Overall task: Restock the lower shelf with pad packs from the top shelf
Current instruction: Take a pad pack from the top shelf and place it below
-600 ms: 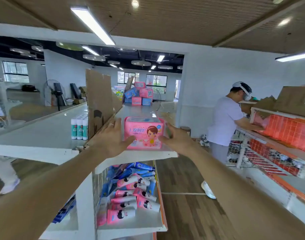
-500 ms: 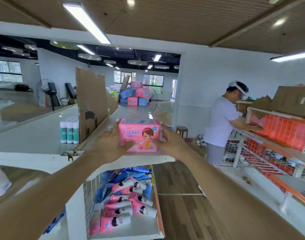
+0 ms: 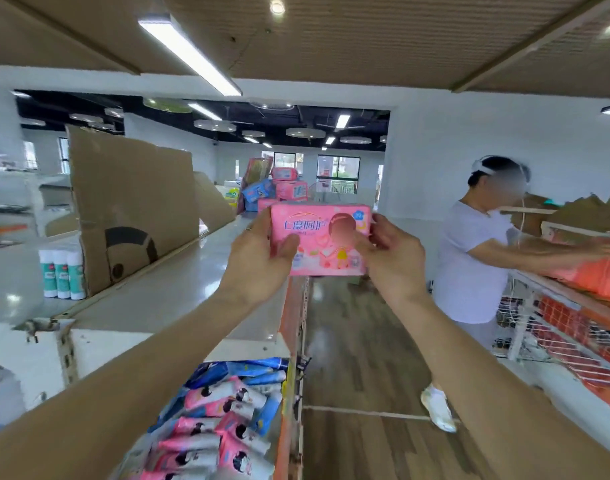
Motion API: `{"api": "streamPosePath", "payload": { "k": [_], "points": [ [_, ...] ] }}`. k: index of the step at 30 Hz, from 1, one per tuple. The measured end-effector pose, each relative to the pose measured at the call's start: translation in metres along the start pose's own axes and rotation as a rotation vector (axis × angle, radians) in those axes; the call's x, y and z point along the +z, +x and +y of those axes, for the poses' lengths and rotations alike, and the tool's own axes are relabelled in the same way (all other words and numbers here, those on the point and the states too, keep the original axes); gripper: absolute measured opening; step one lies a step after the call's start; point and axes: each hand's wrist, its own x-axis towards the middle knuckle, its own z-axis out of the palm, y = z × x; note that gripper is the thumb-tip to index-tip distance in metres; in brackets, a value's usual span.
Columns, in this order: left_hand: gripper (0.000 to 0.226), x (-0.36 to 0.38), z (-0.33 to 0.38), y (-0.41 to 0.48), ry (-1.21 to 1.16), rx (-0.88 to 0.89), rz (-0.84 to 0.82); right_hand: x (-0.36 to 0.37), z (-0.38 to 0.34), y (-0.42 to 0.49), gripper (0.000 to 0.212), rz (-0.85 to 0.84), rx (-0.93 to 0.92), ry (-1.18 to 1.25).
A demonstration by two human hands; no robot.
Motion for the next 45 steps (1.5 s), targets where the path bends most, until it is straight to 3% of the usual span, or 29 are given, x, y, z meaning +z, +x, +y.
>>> {"api": "streamPosePath", "payload": {
  "k": [6,14,23,34,45],
  "points": [
    [0.048,0.100,0.041,0.013,-0.062,-0.057,0.080,-0.086,0.034,0.052,0.023,-0.073,-0.100,-0.013],
    [0.041,0.201,0.041,0.037,-0.165,-0.145,0.108,-0.141,0.096,0.108,0.021,-0.158,-0.062,-0.004],
    [0.048,0.292,-0.043,0.096,-0.191,-0.166,0.208,-0.116,0.210,0.184,0.025,-0.152,-0.079,-0.001],
    [0.041,0.365,-0.162,0.229,-0.099,-0.135,0.191,-0.050,0.326,0.347,0.027,-0.174,-0.016,0.052],
    [0.036,0.482,-0.243,0.296,-0.137,-0.187,0.137,-0.048,0.471,0.454,0.022,-0.250,0.023,0.143]
  ]
}}
